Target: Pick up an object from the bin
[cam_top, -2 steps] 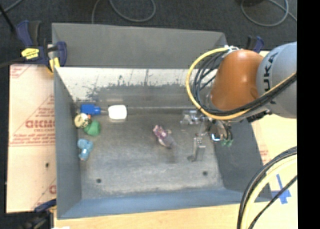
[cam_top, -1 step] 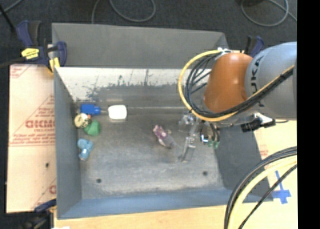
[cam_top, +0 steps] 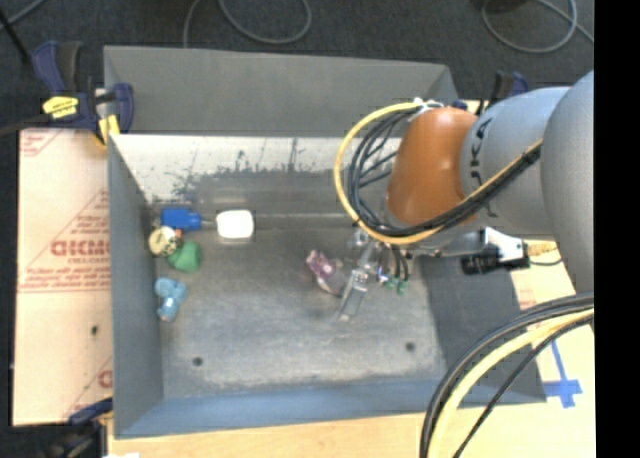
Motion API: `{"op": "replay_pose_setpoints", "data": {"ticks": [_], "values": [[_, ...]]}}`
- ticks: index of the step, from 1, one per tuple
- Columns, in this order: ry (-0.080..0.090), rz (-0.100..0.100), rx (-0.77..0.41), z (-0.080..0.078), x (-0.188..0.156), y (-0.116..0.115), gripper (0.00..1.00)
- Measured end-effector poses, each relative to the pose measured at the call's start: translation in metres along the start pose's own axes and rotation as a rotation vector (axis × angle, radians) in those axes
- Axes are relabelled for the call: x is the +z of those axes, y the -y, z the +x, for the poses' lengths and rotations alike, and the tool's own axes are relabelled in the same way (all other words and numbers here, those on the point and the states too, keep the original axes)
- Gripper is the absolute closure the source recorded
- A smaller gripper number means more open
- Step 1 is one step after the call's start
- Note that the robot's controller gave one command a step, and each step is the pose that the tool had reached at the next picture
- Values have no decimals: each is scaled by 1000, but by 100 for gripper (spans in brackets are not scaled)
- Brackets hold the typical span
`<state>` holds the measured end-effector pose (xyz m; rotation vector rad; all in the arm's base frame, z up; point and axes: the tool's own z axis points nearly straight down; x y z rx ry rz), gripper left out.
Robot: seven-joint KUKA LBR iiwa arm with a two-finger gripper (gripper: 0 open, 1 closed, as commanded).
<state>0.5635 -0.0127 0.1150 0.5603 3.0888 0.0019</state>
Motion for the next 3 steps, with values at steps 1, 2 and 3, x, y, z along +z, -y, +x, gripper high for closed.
{"op": "replay_pose_setpoints", "data": {"ticks": [1, 2, 3], "values": [[-1, 2, -95, -7, 8, -7, 0], [3, -1, 25, -3, 17, -7, 0], [2, 2, 161, 3, 44, -24, 100]]}}
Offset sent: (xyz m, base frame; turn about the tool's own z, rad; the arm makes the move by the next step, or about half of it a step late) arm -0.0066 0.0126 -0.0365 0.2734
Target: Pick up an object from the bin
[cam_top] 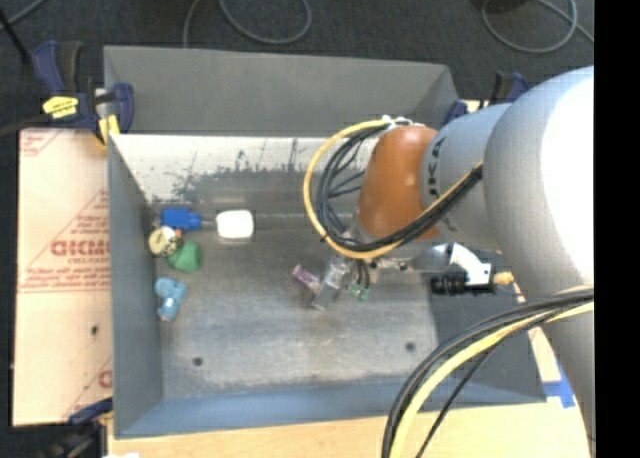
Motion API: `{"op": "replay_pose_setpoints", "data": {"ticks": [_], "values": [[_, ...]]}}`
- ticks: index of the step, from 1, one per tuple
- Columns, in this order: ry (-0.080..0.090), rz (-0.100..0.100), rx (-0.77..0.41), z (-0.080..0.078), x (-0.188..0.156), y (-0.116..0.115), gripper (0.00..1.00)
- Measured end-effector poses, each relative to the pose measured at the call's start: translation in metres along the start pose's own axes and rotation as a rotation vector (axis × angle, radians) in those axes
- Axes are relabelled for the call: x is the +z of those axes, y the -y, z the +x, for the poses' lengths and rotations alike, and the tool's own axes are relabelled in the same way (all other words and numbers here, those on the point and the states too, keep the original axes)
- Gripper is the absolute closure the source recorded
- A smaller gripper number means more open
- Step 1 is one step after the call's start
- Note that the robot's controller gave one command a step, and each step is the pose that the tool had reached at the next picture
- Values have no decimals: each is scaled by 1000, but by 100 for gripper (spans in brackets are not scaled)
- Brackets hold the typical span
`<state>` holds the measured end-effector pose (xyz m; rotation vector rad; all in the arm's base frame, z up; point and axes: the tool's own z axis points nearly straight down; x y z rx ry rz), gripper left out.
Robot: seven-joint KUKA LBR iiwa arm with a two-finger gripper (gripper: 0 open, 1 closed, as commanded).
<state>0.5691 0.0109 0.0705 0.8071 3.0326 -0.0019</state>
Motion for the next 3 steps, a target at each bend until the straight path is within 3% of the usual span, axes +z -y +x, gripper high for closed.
{"op": "replay_pose_setpoints", "data": {"ticks": [2, 3], "values": [[1, 0, -42, 1, -14, -3, 100], [1, 1, -135, 8, -27, -1, 100]]}}
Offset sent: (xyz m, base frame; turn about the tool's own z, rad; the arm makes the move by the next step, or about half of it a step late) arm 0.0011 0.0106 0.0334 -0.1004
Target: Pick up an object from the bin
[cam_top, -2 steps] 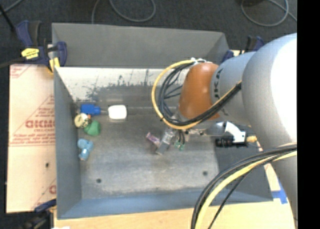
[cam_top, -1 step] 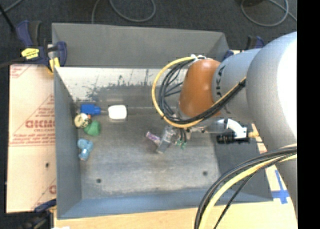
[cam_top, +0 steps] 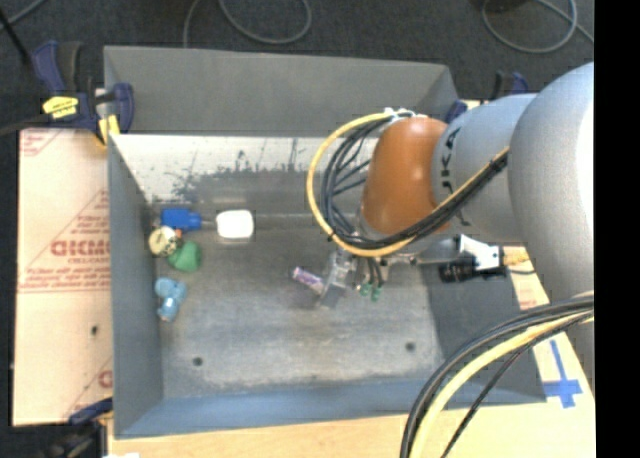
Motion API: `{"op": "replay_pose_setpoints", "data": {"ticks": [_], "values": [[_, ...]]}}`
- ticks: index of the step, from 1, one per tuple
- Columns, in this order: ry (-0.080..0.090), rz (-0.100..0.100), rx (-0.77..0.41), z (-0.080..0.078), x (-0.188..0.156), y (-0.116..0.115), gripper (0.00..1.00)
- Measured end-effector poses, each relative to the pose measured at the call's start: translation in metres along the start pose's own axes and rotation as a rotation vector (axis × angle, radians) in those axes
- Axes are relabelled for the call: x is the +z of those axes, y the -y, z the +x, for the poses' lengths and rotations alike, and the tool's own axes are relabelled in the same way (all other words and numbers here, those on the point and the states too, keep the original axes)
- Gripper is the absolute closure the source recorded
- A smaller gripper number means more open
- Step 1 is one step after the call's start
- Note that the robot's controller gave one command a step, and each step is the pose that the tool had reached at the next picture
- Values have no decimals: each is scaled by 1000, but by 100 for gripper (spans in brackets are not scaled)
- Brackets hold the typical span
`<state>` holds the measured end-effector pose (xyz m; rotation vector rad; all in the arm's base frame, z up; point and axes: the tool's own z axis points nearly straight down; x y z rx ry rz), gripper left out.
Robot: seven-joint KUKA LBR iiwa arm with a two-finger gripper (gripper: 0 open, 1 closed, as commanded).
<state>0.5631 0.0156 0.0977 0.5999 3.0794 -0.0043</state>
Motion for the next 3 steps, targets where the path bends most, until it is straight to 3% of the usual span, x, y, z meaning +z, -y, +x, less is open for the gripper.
{"op": "replay_pose_setpoints", "data": {"ticks": [1, 2, 3], "values": [[2, -1, 74, 4, -18, -8, 100], [-4, 2, 63, 9, -57, -3, 100], [2, 0, 14, 15, -102, -12, 100]]}}
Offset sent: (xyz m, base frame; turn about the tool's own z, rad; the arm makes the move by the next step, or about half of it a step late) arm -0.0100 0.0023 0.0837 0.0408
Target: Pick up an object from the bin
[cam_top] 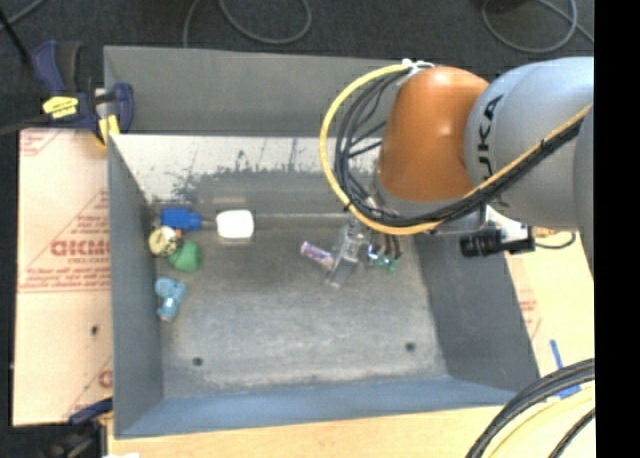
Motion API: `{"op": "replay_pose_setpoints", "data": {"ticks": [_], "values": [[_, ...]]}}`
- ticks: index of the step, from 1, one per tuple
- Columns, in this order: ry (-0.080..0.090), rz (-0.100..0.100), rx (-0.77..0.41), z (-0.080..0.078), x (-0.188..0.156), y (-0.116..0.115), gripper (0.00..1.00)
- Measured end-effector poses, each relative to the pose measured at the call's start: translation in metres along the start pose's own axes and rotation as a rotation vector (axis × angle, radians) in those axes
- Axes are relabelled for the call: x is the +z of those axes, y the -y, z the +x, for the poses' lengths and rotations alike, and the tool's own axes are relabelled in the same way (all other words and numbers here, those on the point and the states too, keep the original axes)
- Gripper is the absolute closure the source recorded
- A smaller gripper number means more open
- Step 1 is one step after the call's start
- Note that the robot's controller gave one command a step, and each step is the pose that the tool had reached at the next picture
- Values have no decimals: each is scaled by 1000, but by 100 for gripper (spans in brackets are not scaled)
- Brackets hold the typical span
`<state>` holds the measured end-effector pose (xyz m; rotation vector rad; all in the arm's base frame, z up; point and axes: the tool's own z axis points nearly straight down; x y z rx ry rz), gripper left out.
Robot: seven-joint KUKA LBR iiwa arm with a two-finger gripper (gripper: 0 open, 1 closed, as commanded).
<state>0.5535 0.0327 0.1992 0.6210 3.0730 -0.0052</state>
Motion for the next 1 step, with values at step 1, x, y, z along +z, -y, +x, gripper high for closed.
{"op": "replay_pose_setpoints", "data": {"ticks": [1], "values": [[-5, 1, -30, 4, -58, 1, 100]]}}
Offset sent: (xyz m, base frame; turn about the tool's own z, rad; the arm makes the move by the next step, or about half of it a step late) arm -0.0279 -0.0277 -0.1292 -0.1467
